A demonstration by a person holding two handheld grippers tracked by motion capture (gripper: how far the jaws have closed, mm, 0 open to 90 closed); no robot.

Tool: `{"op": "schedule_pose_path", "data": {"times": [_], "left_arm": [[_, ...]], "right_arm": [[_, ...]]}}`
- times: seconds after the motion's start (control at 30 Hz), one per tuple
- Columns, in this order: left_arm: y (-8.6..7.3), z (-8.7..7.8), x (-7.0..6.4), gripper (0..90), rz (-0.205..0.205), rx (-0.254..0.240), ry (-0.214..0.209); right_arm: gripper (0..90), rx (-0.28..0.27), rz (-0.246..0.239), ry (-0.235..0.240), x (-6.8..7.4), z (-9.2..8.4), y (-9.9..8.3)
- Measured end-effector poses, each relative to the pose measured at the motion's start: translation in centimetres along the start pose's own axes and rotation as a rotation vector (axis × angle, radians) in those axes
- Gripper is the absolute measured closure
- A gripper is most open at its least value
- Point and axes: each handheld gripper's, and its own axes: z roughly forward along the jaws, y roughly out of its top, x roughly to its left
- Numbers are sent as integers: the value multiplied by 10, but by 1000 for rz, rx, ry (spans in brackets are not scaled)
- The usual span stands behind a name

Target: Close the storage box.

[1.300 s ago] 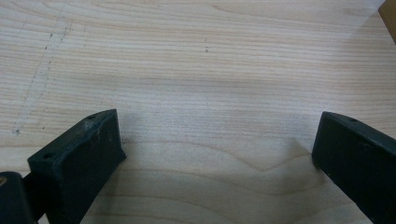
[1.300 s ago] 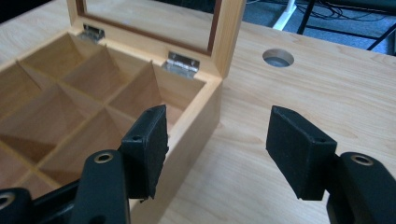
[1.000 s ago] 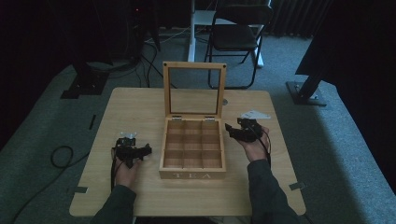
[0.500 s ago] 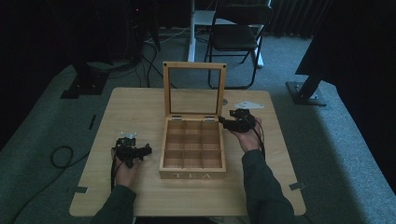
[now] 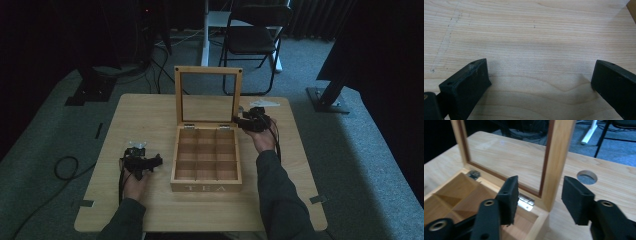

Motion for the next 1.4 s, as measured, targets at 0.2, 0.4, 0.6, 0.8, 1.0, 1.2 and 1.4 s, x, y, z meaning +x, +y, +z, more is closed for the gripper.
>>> {"op": "schedule_pose_path", "data": {"times": [0.2, 0.4, 0.6, 0.8, 1.0, 1.2, 1.4], "left_arm": [[0, 0, 0, 16, 0, 0, 0], [0, 0, 0, 16, 0, 0, 0], [0, 0, 0, 16, 1, 0, 0], [0, 0, 0, 16, 1, 0, -1], [0, 0, 0, 16, 1, 0, -1], [0, 0, 0, 16, 1, 0, -1], [0, 0, 0, 16, 1, 0, -1]], "right_arm": [[570, 4, 6, -18, -4, 6, 8], [484, 1, 33, -37, -9, 12, 17], [448, 2, 47, -27, -14, 18, 28], [458, 9, 56, -21, -21, 23, 31], [451, 16, 1, -38, -17, 26, 40], [452, 30, -22, -39, -14, 32, 50], [486, 36, -20, -12, -12, 39, 55]]}}
